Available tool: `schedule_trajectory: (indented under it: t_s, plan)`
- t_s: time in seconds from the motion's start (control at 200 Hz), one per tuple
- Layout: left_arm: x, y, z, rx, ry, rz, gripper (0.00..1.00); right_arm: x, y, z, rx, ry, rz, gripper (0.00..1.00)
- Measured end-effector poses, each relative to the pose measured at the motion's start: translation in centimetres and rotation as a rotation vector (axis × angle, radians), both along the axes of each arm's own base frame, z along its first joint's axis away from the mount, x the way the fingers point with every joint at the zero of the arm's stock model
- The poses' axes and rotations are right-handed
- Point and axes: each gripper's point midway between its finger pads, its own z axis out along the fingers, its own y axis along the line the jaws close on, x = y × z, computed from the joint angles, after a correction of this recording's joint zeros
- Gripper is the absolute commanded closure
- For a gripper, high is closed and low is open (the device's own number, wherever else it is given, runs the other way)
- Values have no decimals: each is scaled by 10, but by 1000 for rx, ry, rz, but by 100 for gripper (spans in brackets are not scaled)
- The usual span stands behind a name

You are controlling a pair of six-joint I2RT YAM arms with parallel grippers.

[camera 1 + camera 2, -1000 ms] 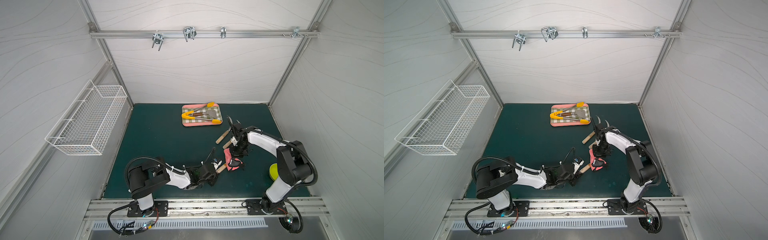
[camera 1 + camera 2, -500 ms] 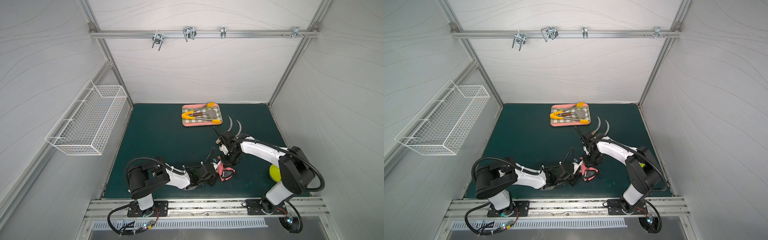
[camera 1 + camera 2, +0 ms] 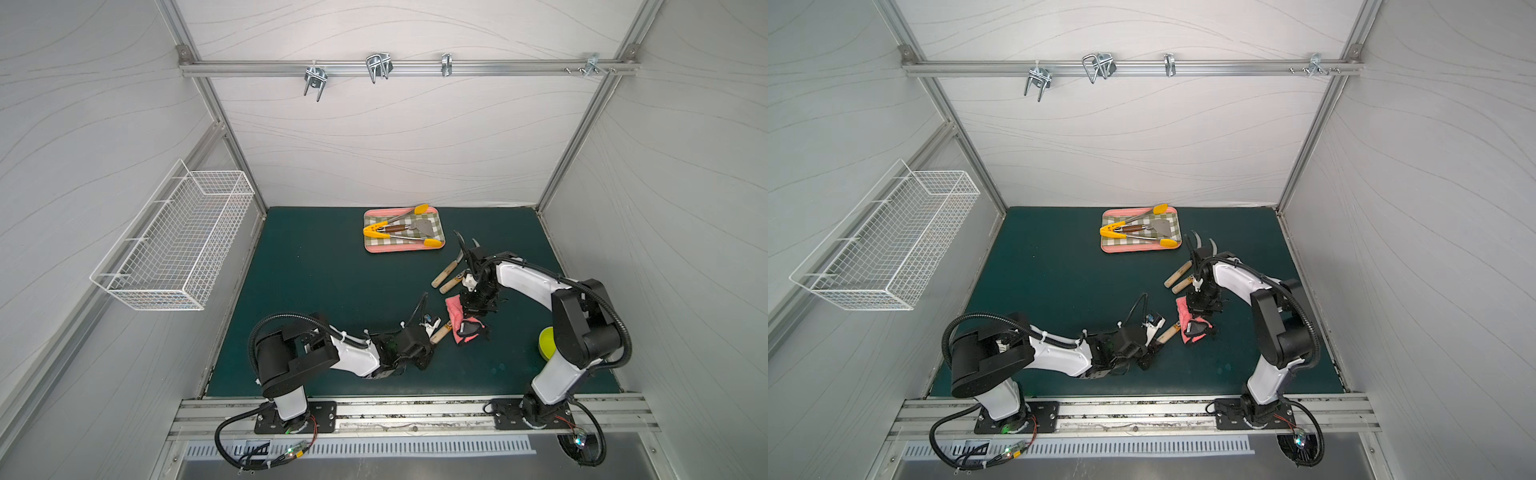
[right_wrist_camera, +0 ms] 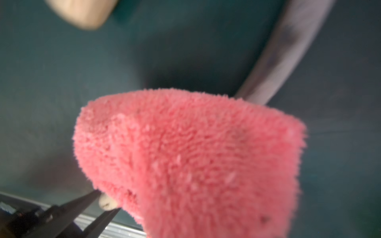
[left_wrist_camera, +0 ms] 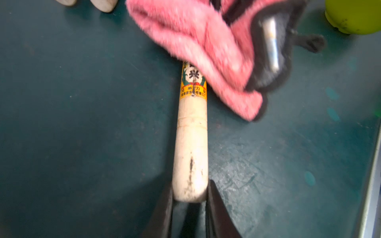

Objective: Wipe small sickles with rags
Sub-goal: Wipe the small sickle.

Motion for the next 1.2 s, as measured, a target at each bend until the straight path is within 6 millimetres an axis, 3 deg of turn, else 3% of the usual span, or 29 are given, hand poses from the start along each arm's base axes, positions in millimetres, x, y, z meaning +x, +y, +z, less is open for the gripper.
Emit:
schedule_trajectory:
  t_s: [0.16, 0.23, 0.345, 0.55, 0.86, 0.965, 1.071, 1.201]
  plan:
    - [-3, 4, 9, 9, 5, -9, 100, 16, -11, 8, 8, -43, -22, 95]
    - [-6, 4, 10, 25, 17, -25, 87, 17, -12, 16, 24, -64, -21, 95]
    - [-12, 2, 11, 53, 43, -67, 74, 20, -10, 47, 77, -151, -21, 94]
    - [-23, 2, 14, 103, 89, -131, 64, 12, -19, 106, 158, -304, -46, 92]
    - [-30, 7, 19, 182, 129, -166, 57, 5, -45, 143, 189, -387, -108, 91]
    - [-27, -3, 34, 187, 117, -188, 56, 4, -55, 147, 194, -394, -135, 91]
    - [-16, -26, 52, 181, 99, -218, 56, 3, -65, 150, 190, -406, -159, 91]
    - [-5, -51, 54, 202, 97, -258, 56, 2, -70, 154, 187, -421, -173, 90]
